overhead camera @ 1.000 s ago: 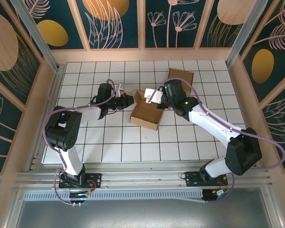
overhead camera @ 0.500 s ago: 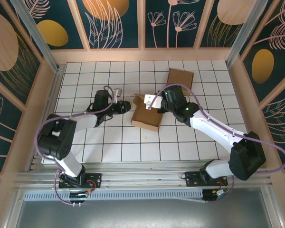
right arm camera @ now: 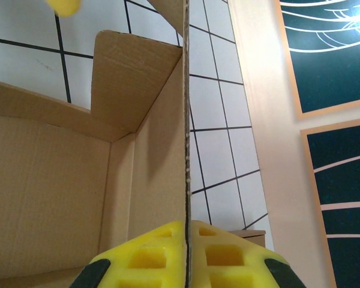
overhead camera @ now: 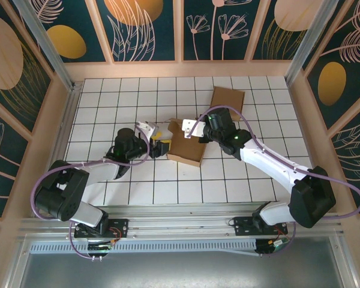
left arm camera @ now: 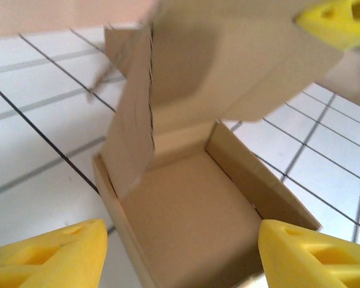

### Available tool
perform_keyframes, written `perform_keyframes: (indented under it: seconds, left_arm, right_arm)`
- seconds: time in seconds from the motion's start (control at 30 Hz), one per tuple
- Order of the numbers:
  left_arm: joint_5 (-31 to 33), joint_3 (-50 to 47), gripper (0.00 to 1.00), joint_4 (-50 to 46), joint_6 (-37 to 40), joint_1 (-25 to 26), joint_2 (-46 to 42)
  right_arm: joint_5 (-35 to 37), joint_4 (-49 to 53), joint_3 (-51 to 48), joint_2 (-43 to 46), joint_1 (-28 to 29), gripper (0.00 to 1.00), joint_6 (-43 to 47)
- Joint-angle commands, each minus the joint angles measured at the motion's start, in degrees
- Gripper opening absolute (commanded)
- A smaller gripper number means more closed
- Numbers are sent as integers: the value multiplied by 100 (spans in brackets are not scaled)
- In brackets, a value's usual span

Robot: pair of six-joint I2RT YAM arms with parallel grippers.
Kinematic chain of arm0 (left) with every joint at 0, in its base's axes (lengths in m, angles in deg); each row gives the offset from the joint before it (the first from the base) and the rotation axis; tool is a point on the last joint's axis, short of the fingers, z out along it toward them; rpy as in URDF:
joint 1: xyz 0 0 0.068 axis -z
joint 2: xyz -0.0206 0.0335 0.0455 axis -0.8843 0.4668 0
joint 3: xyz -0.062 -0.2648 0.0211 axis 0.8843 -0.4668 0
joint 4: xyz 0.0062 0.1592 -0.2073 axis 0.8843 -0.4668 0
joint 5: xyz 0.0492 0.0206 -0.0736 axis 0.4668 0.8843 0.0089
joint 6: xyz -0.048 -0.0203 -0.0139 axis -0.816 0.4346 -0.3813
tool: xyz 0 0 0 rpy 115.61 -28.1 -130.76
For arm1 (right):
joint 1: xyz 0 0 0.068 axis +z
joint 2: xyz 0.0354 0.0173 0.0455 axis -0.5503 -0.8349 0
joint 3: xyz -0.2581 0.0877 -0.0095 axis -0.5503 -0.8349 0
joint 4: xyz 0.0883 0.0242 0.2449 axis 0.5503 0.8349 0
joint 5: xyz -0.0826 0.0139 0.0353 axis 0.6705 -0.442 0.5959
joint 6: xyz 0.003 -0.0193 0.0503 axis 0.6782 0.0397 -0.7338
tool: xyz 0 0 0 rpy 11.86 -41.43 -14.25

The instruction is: Fold the paper box

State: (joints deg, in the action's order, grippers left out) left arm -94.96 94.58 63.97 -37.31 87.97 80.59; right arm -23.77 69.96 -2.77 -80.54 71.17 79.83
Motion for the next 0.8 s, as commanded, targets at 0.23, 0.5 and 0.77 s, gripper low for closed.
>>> perform_keyframes:
  seconds: [0.23,0.5,0.77]
  left_arm:
    - [170,860,63,323,69,21,550]
    - [-21,1146,43,90,-203,39,934]
    - [-83,1243,30,-245,-297,118,1064]
  right_arm:
    - [89,-54,-89,56,131,6,18]
    - [89,-33,-78,8,151,6,44]
    - [94,-266,-183,53,186,18,-15]
